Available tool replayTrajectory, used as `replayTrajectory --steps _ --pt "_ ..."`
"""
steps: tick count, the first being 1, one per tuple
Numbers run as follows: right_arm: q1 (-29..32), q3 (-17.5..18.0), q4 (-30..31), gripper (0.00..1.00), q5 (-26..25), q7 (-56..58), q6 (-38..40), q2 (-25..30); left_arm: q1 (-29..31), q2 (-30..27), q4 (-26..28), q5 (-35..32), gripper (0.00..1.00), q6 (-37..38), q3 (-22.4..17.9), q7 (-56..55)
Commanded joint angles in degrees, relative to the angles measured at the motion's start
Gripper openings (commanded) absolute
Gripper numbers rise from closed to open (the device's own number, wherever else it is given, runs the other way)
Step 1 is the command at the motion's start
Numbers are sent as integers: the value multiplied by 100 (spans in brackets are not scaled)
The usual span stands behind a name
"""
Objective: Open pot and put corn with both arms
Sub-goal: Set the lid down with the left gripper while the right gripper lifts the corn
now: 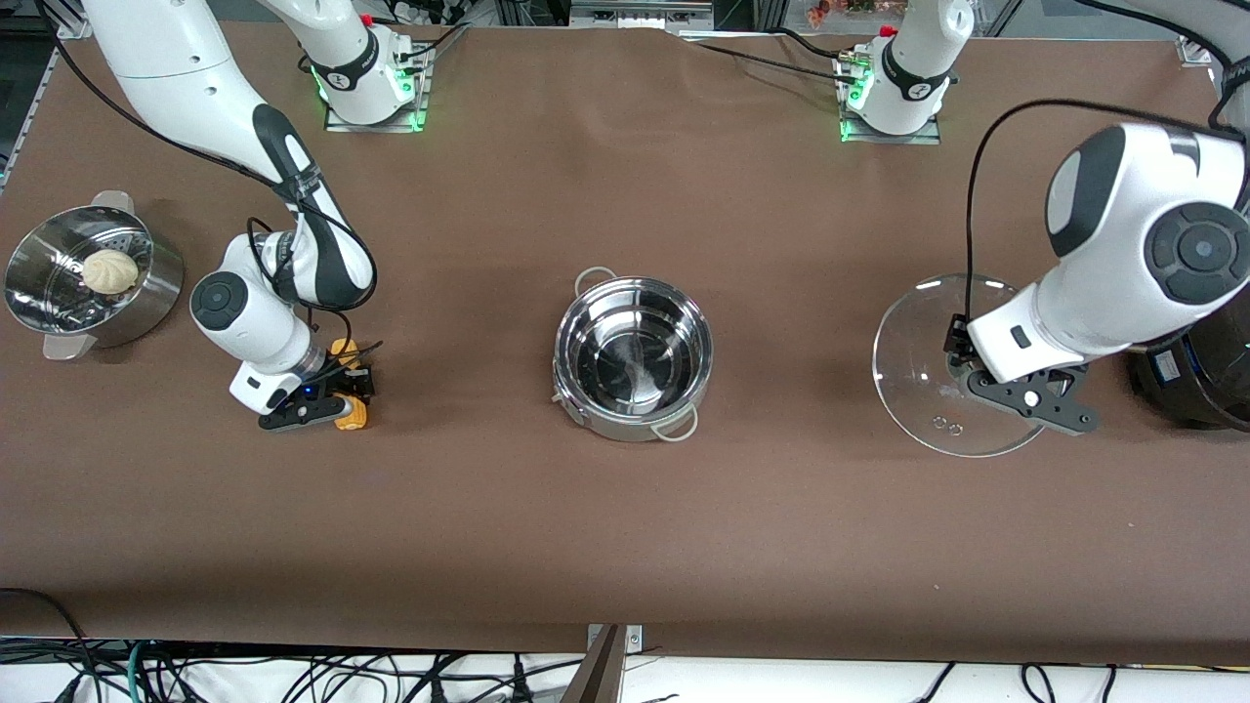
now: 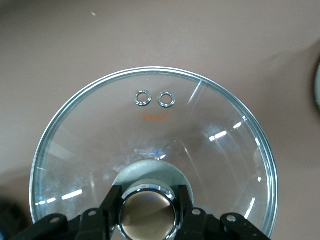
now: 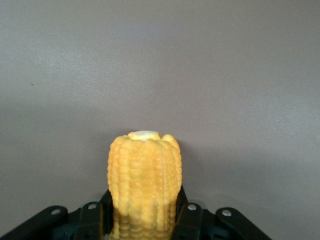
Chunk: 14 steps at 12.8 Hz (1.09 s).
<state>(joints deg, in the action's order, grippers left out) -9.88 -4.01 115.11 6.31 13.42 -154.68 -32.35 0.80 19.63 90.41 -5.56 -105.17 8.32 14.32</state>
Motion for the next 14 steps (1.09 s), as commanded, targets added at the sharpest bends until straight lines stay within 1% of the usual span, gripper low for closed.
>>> replayTrajectory --steps 1,3,4,5,6,8,9,10,11,12,13,14 --pt "30 119 196 9 89 134 77 368 412 -477 1782 178 8 -1544 47 676" --pt "21 138 152 9 89 82 777 780 500 -303 2811 160 8 -3177 47 616" --pt "30 164 135 9 89 55 1190 1052 544 -101 3033 152 8 -3699 39 616" --pt "21 225 109 9 107 -110 1647 1325 631 66 3062 143 8 -3887 39 642" --pt "21 286 30 9 124 -330 2025 1536 676 172 3053 134 9 -3915 39 677" --pt "21 514 -93 9 124 -900 2476 1845 676 278 3062 143 10 -4090 39 677" --pt "21 707 -155 9 124 -1295 2608 1959 676 383 3062 134 13 -4169 39 686" --pt "12 935 -216 9 98 -1794 2670 2030 676 462 3062 134 32 -4248 47 686" --pt "3 1190 -321 9 46 -2339 2767 2048 685 472 3062 143 77 -4266 39 686" --pt "-23 1392 -470 9 11 -2806 2828 2048 685 454 3062 134 100 -4258 47 695" --pt "-154 1464 -594 9 -77 -3210 2847 2031 685 419 3062 134 100 -4223 47 703" --pt "-407 1465 -725 9 -278 -3623 2855 1979 685 350 3053 134 100 -4179 47 695"
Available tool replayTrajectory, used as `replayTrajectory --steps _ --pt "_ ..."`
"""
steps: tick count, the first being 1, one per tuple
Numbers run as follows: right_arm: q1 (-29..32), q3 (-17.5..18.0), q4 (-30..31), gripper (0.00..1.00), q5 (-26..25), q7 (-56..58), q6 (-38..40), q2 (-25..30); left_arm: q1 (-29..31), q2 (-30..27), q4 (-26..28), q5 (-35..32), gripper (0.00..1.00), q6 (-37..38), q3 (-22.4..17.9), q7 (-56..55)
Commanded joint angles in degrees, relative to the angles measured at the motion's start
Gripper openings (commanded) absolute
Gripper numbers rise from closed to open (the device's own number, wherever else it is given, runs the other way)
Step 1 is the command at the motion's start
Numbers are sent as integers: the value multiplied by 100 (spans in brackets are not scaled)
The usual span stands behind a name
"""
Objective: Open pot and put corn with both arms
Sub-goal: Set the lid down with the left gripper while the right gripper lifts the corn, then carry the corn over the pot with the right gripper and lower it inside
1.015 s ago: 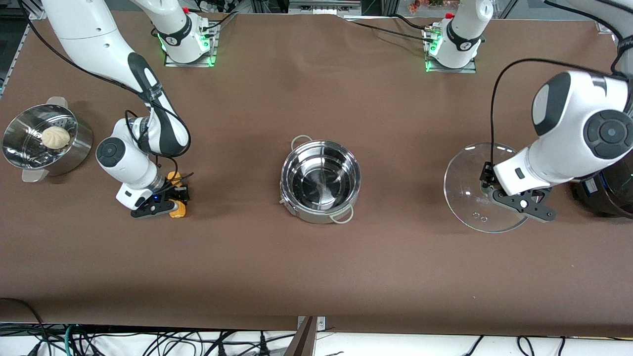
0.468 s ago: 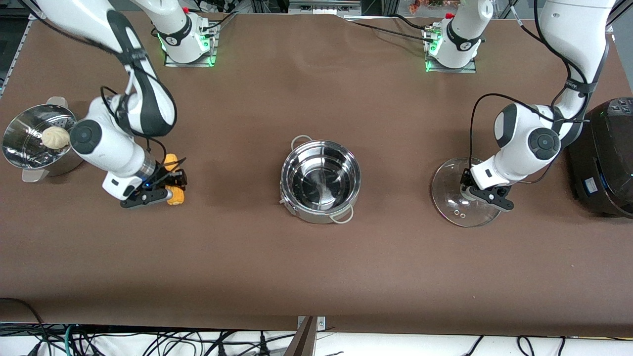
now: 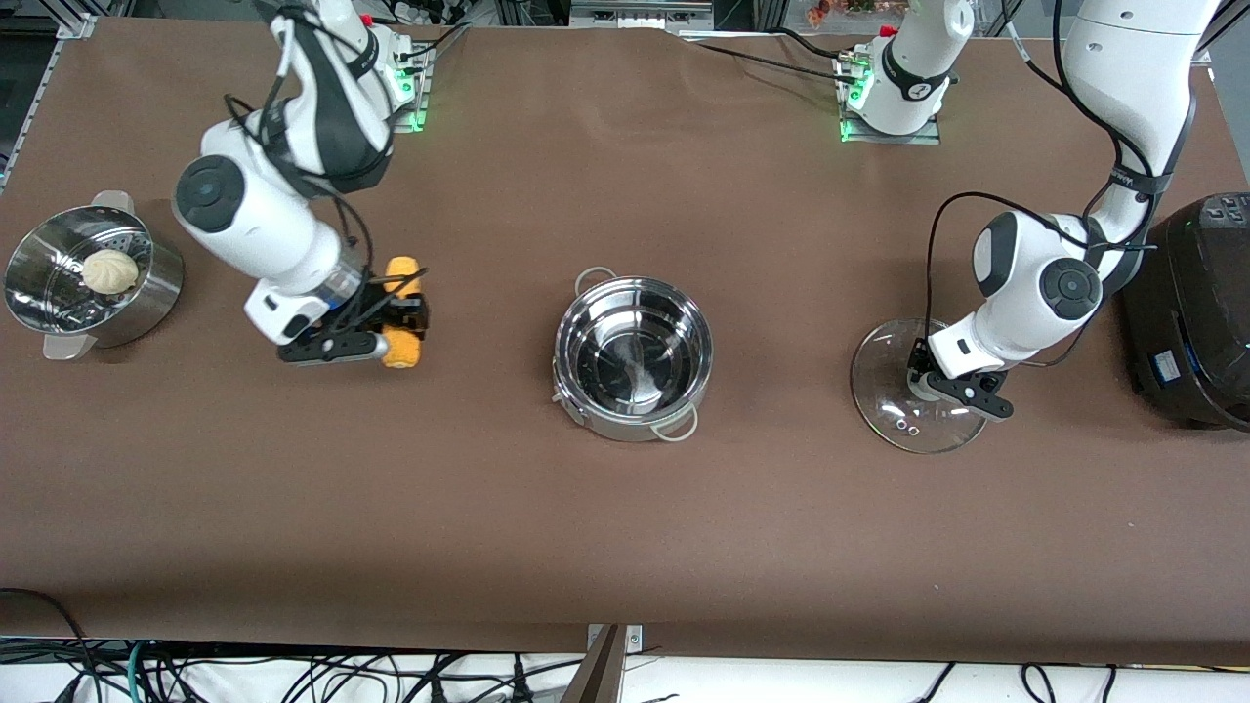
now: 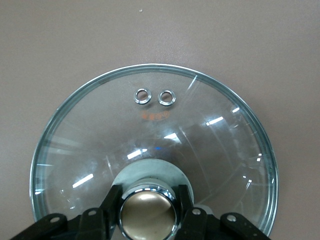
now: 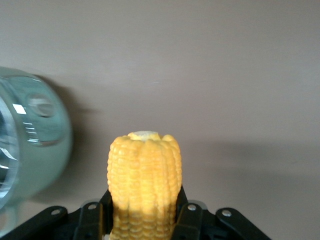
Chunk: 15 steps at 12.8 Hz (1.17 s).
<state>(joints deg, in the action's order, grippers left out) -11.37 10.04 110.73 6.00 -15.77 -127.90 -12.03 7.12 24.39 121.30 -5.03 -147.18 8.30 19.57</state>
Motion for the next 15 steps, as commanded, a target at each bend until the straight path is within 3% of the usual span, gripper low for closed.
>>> replayTrajectory --steps 1,6,11,15 --pt "-426 59 -446 9 -439 -1134 256 -123 44 -284 -45 81 100 162 57 135" --pt "-1445 59 -1842 9 -1091 -3157 924 -992 -18 -1234 -816 160 100 2312 216 -6" --pt "-1965 50 -2783 9 -1390 -4134 943 -1889 -35 -1725 -1766 160 100 4141 242 -347" --pt "-2281 33 -3722 9 -1399 -4688 907 -2662 -27 -2035 -2854 169 100 5609 558 -1349"
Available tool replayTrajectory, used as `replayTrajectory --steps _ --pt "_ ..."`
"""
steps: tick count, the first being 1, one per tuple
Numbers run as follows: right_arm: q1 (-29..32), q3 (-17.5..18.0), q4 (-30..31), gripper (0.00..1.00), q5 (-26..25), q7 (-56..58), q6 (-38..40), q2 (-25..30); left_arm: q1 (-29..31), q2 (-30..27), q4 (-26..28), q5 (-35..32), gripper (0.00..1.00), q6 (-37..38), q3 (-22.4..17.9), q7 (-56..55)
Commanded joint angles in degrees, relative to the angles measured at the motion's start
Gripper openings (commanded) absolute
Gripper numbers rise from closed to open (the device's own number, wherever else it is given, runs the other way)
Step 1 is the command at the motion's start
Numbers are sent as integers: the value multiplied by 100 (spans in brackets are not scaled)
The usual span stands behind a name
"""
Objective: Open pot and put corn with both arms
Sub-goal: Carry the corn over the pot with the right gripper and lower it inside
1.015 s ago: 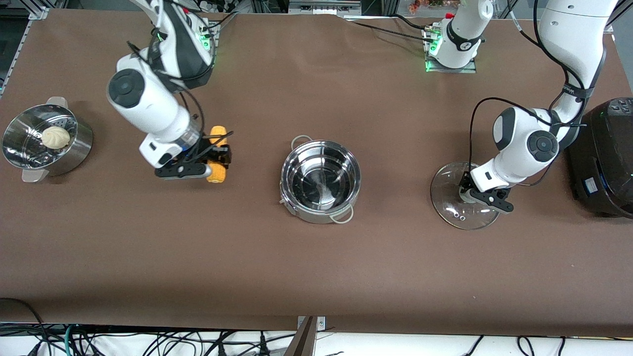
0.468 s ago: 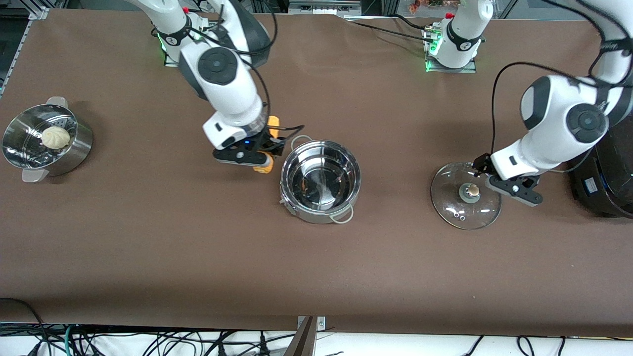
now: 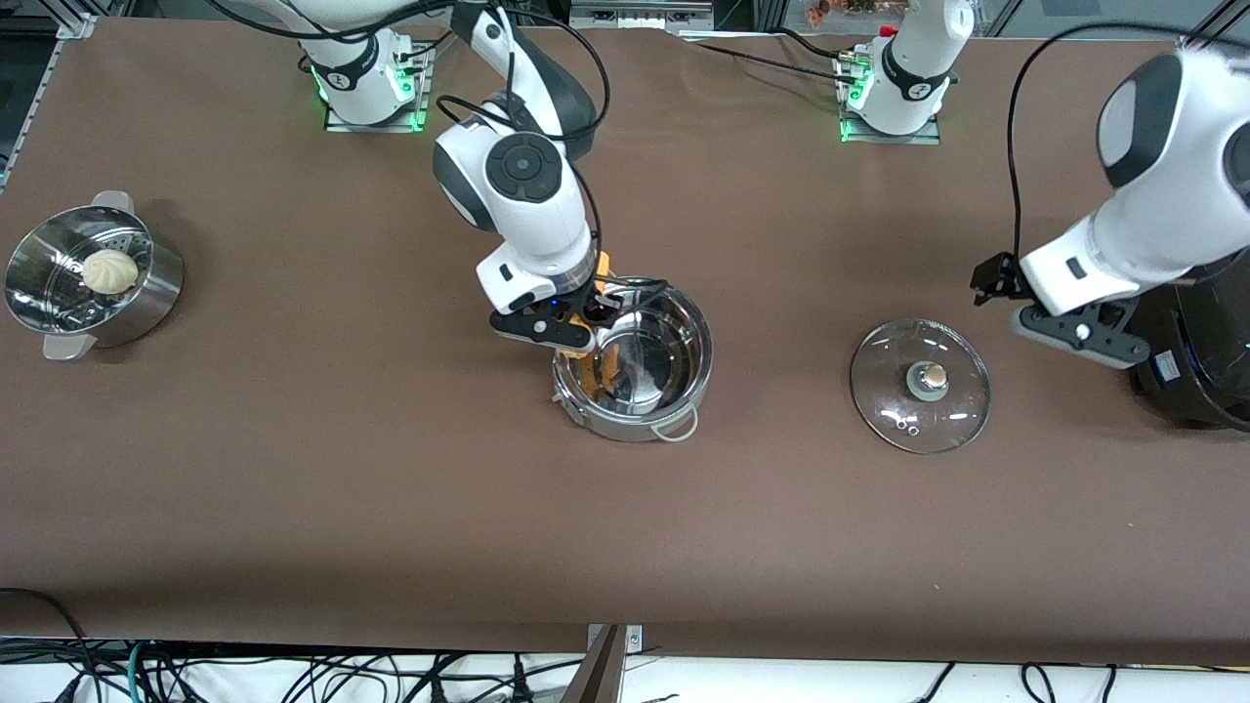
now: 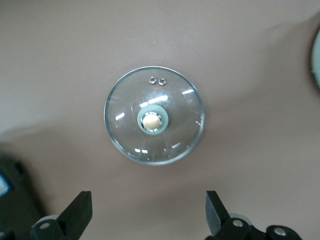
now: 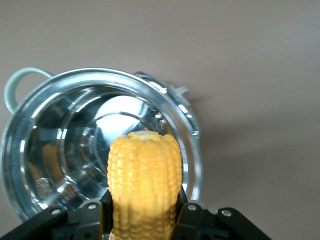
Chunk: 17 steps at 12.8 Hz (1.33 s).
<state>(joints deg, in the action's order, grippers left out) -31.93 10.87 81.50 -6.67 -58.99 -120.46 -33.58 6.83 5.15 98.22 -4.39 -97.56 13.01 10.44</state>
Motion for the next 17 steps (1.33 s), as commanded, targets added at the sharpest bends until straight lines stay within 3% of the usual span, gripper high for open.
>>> replayTrajectory --steps 1,4,5,7,11,12,13,15,17 --pt "-278 -59 -1003 9 -133 -385 163 -684 3 -111 -837 105 100 868 97 -542" --pt "-375 -77 -1347 8 -308 -446 119 -1045 64 -172 -1244 218 100 985 18 -560" --pt "-375 -77 -1365 8 -361 -481 6 -1133 -23 -225 -1279 254 100 967 -182 -552" --pt "-393 -94 -1365 9 -414 -482 -214 -1282 -714 -304 -1279 272 100 958 -963 -552" --pt "-384 -103 -1365 12 -589 -464 -461 -1503 -876 -269 -1262 272 100 958 -1099 -700" --pt "-384 -103 -1365 18 -590 -447 -461 -1512 -876 -252 -1192 272 100 975 -1099 -832" --pt "-384 -103 -1357 33 -590 -438 -452 -1512 -876 -173 -1174 280 100 1028 -1099 -903" --pt "-384 -103 -1357 75 -616 -438 -452 -1512 -876 -111 -1156 280 100 1019 -1099 -938" --pt "-384 -112 -1348 80 -625 -438 -443 -1512 -885 -76 -1148 272 100 1028 -1081 -1000"
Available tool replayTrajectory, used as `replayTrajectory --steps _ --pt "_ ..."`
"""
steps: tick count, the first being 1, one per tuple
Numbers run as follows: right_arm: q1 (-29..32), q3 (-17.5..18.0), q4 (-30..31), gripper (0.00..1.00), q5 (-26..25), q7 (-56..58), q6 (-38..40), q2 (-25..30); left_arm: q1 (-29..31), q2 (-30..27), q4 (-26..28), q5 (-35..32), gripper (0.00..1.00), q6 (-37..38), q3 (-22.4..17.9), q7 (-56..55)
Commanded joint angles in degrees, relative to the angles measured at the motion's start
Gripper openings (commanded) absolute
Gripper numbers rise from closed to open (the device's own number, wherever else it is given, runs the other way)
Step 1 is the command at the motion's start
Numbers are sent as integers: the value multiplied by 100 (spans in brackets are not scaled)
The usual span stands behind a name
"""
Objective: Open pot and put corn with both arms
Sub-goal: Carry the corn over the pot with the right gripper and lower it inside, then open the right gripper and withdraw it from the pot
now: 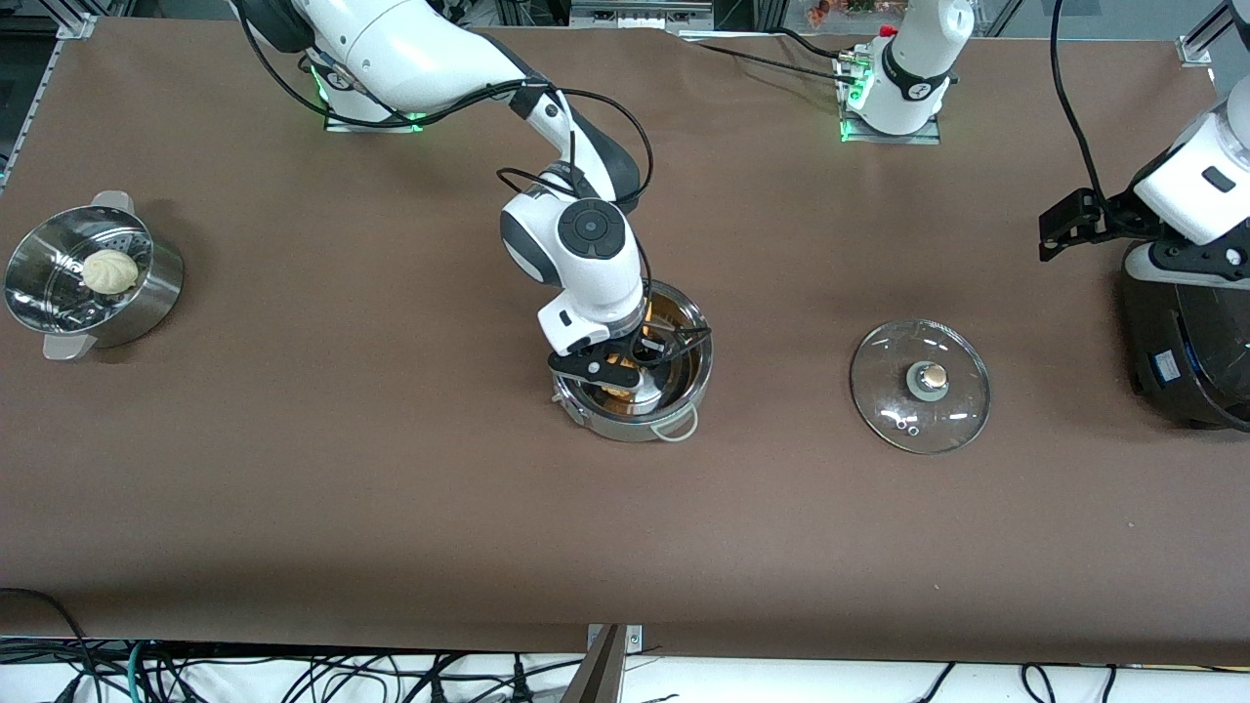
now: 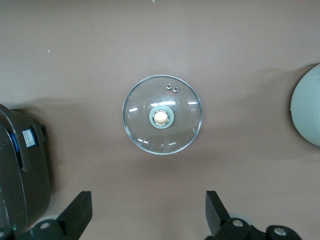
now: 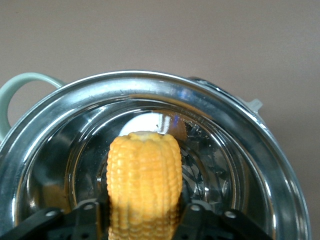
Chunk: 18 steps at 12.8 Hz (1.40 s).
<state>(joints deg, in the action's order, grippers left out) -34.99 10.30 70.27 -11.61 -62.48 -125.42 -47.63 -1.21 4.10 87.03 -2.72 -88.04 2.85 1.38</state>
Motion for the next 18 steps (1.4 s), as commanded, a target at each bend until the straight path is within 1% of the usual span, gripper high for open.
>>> replayTrajectory --steps 1,2,3,4,6,8,10,11,12,15,18 --pt "-79 -55 -224 87 -131 -98 53 -115 -99 56 -37 105 100 85 -40 -94" --pt "-79 -55 -215 94 -149 -107 53 -115 -108 56 -37 105 100 85 -31 -103" --pt "-79 -46 -215 98 -227 -98 70 -115 -108 47 -46 113 100 77 -30 -103" --pt "-87 -46 -215 98 -263 -81 114 -89 -90 47 -72 131 100 68 -30 -94" --pt "-70 -54 -215 99 -272 -28 367 16 -29 3 -54 464 100 76 -30 -24" --pt "-44 -55 -215 99 -499 138 684 253 -29 -41 -46 421 100 85 -31 -15" --pt "53 -124 -189 99 -492 943 1341 657 -20 -58 -46 412 100 94 -39 -24" --pt "88 -247 -180 99 -474 1322 1736 867 -20 -67 -46 412 100 94 -48 -15" --pt "158 -344 -162 99 -457 1569 1940 1061 -20 -58 -37 404 100 94 -48 -15" --pt "649 -380 82 99 -237 2149 2117 1536 -29 -50 -10 403 100 68 -30 -41" --pt "1343 -397 110 100 -202 2897 2591 1835 -29 -50 -19 404 100 50 -30 -41"
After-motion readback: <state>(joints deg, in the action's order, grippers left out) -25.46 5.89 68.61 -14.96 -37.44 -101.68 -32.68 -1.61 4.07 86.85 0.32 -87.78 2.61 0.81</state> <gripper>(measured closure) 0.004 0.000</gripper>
